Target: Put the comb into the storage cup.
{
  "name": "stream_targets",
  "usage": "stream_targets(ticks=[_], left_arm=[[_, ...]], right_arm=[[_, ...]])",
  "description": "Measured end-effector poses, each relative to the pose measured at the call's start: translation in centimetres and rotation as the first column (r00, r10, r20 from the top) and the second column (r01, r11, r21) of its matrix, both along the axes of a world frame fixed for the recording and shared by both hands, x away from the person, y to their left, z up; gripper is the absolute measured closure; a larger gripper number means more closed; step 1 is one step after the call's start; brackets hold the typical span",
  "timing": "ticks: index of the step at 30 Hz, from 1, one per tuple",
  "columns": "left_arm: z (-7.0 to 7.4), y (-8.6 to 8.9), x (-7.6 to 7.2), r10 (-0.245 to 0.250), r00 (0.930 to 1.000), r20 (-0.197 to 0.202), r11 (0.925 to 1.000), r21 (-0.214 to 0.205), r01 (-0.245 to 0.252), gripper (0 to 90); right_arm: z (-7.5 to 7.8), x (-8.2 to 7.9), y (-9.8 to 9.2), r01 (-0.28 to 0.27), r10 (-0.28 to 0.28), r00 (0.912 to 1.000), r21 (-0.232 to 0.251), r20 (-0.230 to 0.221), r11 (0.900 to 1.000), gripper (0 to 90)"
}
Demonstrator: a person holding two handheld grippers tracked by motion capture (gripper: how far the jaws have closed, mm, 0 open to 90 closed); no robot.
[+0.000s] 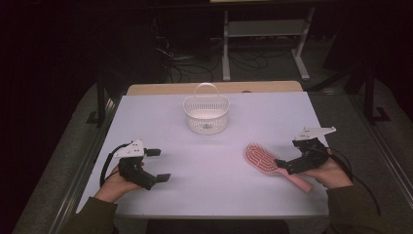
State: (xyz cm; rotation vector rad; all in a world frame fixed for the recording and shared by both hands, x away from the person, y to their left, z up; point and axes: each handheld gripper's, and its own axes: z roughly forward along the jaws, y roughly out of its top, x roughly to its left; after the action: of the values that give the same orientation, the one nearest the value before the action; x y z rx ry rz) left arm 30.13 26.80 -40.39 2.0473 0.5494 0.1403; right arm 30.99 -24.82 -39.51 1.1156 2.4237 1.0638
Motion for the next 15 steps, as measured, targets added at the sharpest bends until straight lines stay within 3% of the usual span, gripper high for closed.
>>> stream_targets(ticks=[15], left_arm=[[0.0, 0.0, 0.0, 0.0, 1.0, -0.001, 1.0, 0.0, 0.0, 0.0]], right_arm=[[-0.45, -0.17, 0.0, -0.008, 0.007, 0.9997, -0.024, -0.025, 0.9997, 0.0]])
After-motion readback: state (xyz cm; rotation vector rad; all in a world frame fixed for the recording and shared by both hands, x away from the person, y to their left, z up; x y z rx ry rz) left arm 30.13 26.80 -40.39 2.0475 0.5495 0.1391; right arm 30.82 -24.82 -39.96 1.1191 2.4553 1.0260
